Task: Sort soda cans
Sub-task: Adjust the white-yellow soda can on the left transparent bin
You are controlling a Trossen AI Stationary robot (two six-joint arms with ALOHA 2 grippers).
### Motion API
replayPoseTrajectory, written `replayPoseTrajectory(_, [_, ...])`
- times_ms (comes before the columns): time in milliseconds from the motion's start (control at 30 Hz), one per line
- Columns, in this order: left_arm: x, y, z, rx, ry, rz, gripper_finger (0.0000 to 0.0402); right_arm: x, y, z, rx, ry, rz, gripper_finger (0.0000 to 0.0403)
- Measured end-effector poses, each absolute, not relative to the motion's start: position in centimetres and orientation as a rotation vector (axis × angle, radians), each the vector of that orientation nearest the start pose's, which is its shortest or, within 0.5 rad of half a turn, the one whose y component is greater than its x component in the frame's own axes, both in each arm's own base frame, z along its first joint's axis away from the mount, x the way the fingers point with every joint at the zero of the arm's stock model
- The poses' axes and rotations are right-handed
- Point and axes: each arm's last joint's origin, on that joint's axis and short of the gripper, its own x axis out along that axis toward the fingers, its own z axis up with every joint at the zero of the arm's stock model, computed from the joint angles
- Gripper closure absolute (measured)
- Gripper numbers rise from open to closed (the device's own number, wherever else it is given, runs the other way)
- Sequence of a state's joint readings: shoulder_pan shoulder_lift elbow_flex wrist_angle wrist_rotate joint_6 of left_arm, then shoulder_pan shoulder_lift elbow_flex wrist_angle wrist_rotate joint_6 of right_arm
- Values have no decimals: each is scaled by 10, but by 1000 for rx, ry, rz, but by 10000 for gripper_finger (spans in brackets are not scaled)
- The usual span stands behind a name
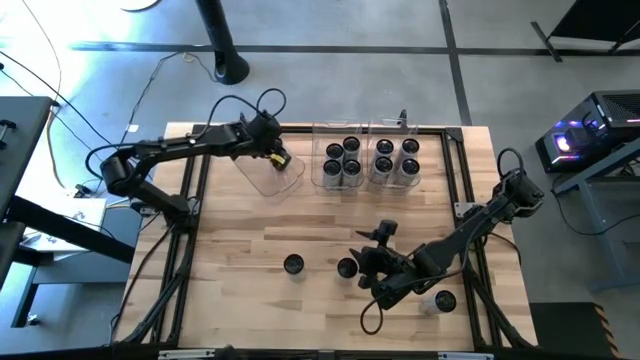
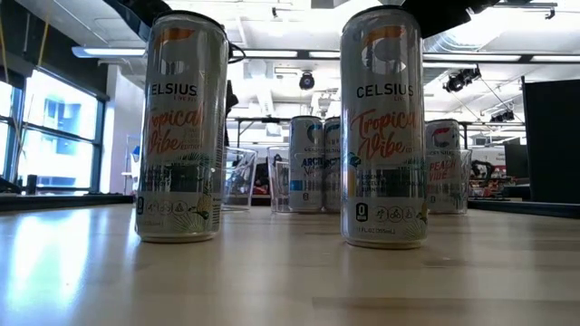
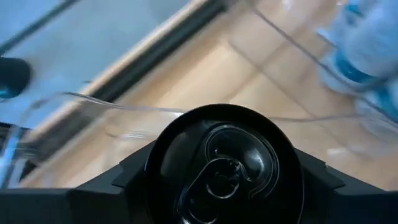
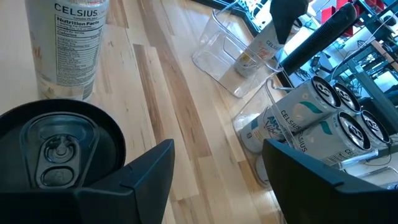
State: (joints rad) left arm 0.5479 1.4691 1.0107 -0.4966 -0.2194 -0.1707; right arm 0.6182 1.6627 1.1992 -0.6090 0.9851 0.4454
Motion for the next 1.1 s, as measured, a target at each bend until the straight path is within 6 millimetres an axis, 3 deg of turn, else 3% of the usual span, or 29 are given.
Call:
replayPoseTrajectory(267, [255,129,249,-297,858,599,160,283,172,237,-354,644,-478,165])
replayPoseTrajectory(467, [267,111,247,-232,866,468,160,284,172,237,-345,636,-477,165])
replayPoseTrajectory(767, [285,110,233,-170,862,429,159,286,173,239,-360,627,-463,165])
replayPoseTrajectory(1100, [289,110,228,-146,880,411,91,286,174,239,-360,625,-462,165])
